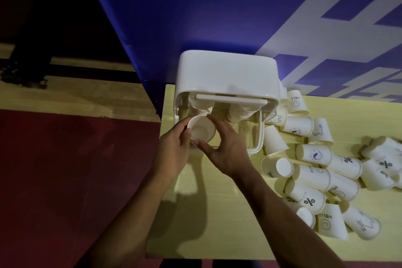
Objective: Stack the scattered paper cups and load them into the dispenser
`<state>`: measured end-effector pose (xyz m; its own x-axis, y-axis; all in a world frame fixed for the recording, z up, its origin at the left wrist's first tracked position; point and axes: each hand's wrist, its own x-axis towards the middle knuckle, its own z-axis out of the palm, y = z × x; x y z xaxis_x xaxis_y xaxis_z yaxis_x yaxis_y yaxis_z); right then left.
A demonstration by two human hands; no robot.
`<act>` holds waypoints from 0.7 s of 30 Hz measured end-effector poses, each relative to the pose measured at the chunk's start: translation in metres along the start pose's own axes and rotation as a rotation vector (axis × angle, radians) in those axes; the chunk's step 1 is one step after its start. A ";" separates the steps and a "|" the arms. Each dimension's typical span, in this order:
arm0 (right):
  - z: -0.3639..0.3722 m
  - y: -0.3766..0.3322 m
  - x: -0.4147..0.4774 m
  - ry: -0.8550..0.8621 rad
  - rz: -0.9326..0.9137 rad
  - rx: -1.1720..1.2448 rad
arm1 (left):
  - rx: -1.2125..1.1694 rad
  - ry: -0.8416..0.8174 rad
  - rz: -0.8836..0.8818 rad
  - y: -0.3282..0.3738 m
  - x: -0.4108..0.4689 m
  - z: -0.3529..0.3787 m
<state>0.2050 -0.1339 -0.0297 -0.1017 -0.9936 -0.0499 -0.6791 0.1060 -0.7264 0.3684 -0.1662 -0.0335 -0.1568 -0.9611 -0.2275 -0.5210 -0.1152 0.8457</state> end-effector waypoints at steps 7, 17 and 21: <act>-0.001 -0.001 0.002 -0.020 0.026 0.002 | 0.017 0.007 0.009 -0.001 0.002 0.001; -0.042 0.004 -0.020 0.074 0.051 0.064 | 0.027 0.173 0.136 0.040 -0.025 -0.001; -0.088 0.023 -0.043 0.183 0.118 0.093 | 0.043 0.036 0.306 0.078 -0.040 0.035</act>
<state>0.1296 -0.0851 0.0156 -0.3121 -0.9498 -0.0192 -0.5855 0.2083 -0.7835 0.3049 -0.1283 0.0250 -0.2825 -0.9578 0.0527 -0.4896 0.1912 0.8507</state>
